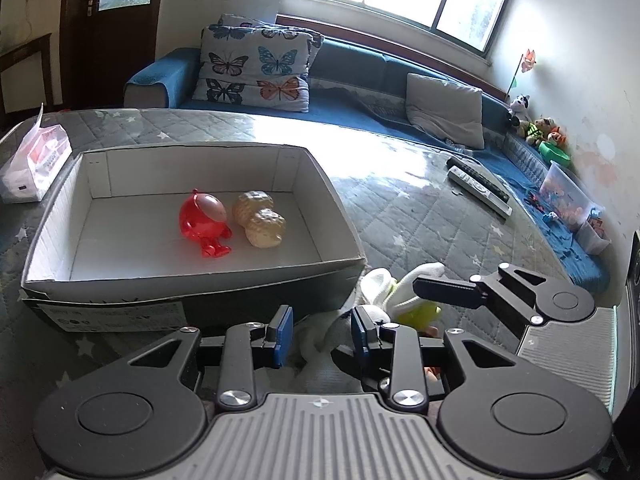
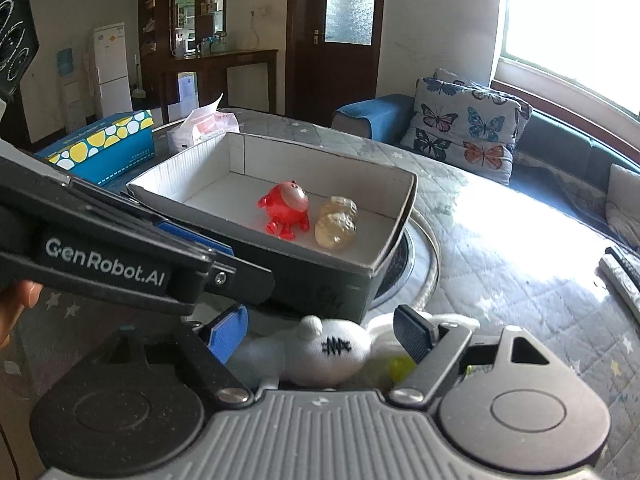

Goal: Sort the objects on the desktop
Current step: 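Move the left tool back to the cartoon girl figure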

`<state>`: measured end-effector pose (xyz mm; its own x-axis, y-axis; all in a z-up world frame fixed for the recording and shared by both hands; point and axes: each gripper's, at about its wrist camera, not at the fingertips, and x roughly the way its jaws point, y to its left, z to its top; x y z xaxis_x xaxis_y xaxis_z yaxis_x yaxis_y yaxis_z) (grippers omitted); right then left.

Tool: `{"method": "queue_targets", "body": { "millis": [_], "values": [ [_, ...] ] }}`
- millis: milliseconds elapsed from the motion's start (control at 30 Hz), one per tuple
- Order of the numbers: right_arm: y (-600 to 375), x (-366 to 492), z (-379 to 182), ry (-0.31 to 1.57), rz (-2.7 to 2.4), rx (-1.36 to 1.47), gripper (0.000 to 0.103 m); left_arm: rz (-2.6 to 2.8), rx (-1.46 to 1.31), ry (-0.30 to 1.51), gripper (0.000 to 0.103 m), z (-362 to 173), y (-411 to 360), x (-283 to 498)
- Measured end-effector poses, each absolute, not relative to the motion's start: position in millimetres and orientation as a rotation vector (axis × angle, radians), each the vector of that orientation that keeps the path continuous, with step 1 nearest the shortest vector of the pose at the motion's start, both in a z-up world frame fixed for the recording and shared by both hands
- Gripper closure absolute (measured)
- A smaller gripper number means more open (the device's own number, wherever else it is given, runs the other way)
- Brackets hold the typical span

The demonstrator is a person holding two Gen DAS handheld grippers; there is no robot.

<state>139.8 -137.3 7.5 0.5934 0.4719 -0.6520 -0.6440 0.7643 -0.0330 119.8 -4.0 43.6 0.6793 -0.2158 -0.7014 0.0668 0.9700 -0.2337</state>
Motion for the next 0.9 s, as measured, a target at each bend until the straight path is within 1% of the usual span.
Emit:
{"method": "queue_targets", "body": {
  "millis": [167, 633, 900],
  "values": [
    [-148.8, 137.0, 1.9, 0.678, 0.650, -0.244, 0.018, -0.167, -0.194, 0.812, 0.068, 41.5, -9.3, 119.8],
    [-175.5, 120.3, -16.2, 0.708, 0.635, -0.163, 0.017, -0.205, -0.204, 0.845, 0.068, 28.7, -21.7, 122.7],
    [-185.9, 107.2, -20.6, 0.693, 0.635, -0.129, 0.016, -0.249, -0.222, 0.866, 0.068, 23.1, -27.8, 122.3]
  ]
}}
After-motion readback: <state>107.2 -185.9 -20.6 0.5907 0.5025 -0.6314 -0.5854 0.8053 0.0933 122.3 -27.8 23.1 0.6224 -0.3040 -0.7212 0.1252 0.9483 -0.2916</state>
